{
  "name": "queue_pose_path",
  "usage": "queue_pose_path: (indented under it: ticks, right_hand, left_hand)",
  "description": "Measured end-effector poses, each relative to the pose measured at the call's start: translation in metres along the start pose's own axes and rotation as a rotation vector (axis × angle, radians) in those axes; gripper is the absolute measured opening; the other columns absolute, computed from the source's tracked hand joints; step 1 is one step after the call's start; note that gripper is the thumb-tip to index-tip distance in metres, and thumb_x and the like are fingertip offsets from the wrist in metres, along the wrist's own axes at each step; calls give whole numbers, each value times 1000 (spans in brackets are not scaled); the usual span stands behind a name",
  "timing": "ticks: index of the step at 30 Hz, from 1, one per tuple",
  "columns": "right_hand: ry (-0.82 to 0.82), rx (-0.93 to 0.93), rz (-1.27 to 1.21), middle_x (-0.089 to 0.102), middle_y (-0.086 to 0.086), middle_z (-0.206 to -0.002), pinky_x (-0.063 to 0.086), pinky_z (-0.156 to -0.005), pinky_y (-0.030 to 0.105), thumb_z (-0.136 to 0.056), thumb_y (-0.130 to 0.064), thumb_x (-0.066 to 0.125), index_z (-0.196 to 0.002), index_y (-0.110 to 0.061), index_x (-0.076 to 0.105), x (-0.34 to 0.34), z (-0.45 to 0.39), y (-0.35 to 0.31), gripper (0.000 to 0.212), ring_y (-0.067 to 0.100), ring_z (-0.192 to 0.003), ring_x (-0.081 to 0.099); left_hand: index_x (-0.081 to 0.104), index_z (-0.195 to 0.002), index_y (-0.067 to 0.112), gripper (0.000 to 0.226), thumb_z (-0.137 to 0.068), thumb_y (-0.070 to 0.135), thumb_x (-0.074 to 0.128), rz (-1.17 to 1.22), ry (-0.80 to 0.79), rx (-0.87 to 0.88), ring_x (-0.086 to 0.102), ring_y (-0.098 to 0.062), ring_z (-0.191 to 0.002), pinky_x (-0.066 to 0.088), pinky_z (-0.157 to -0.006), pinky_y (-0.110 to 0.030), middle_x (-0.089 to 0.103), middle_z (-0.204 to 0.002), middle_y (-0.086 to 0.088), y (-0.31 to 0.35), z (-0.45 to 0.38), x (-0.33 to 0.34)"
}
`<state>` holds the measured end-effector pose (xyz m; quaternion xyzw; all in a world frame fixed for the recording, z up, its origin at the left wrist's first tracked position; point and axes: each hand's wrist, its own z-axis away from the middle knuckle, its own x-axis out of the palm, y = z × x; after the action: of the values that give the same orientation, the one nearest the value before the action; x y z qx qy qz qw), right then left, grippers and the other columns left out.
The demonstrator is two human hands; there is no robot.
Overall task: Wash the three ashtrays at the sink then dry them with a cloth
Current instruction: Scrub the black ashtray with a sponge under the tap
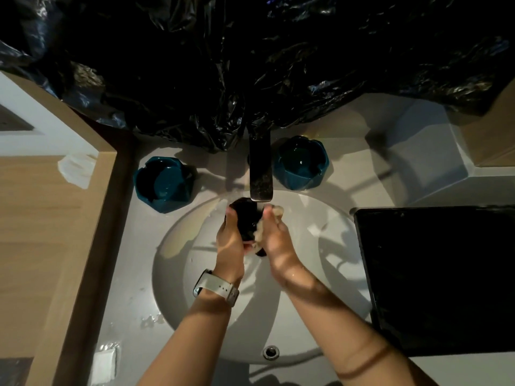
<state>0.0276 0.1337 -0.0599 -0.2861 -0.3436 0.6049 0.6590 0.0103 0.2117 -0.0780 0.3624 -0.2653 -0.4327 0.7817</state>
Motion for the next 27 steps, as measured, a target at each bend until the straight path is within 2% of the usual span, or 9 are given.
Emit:
queue_pose_path:
  ticks: [3, 7, 9, 11, 13, 17, 19, 24, 27]
  right_hand:
    - [18, 89, -31, 69, 10, -112, 52, -78, 30, -100, -47, 38, -122, -16, 60, 6, -4, -9, 44, 27, -103, 65]
    - [-78, -68, -14, 66, 4, -123, 52, -90, 28, -94, -57, 43, -132, -19, 53, 5, 13, 12, 55, 18, -114, 62]
    - [-45, -2, 9, 67, 4, -114, 56, -76, 27, -97, -53, 39, -124, -19, 57, -2, 8, 0, 47, 21, -104, 66]
    - [-18, 104, 29, 67, -1, -98, 53, -62, 22, -100, -46, 39, -114, -20, 59, -10, -1, -17, 36, 13, -86, 65]
    - [-61, 121, 56, 67, -1, -94, 49, -58, 18, -99, -42, 44, -114, -17, 62, -16, -6, -23, 34, 7, -79, 63]
    - [-60, 131, 81, 71, 6, -102, 53, -84, 33, -93, -49, 54, -120, -15, 62, -17, -7, -17, 44, 20, -94, 68]
    - [-58, 130, 81, 71, 9, -101, 54, -85, 38, -93, -48, 54, -118, -12, 61, -13, -7, -20, 45, 24, -92, 68]
    - [-94, 119, 85, 67, 14, -78, 49, -49, 28, -94, -53, 47, -106, -6, 64, -1, 0, -21, 52, 23, -56, 64]
    - [-103, 119, 162, 71, 13, -94, 58, -66, 37, -74, -70, 53, -109, -16, 66, 4, 3, -13, 66, 28, -80, 69]
  left_hand:
    - [68, -118, 14, 51, -106, 46, 29, 40, 14, 56, 72, -18, -90, 54, -69, -24, 76, -104, -8, -1, 7, 3]
    - [69, -119, 14, 51, -104, 49, 34, -2, 47, 110, 70, -24, -103, 54, -87, -40, 75, -108, -8, -5, 1, 3]
    - [68, -120, 17, 52, -104, 51, 31, -1, 8, 59, 73, -16, -83, 55, -68, -30, 77, -97, -2, -10, 6, 4]
    - [67, -119, 14, 57, -103, 54, 29, 30, -14, -34, 58, -8, -48, 42, -46, -21, 70, -71, 1, -10, 16, 6]
    - [65, -119, 11, 57, -104, 53, 29, 8, -61, -86, 54, -7, -43, 41, -43, -20, 67, -70, -2, -11, 18, 1]
    - [50, -138, 25, 44, -101, 48, 43, -127, -109, 53, 71, -16, -93, 53, -54, -17, 67, -119, -8, 5, 10, -17]
    - [43, -139, 34, 41, -100, 48, 45, -200, -158, 104, 69, -23, -101, 53, -52, -19, 62, -122, -4, 13, 12, -17]
    - [45, -123, 20, 47, -102, 56, 24, -466, -87, 100, 64, -15, -61, 42, -41, -17, 65, -83, -7, 15, 7, -6]
    - [56, -115, 11, 64, -101, 60, 18, -336, -67, -142, 60, -15, -45, 38, -35, -17, 63, -70, -9, 21, 0, 1]
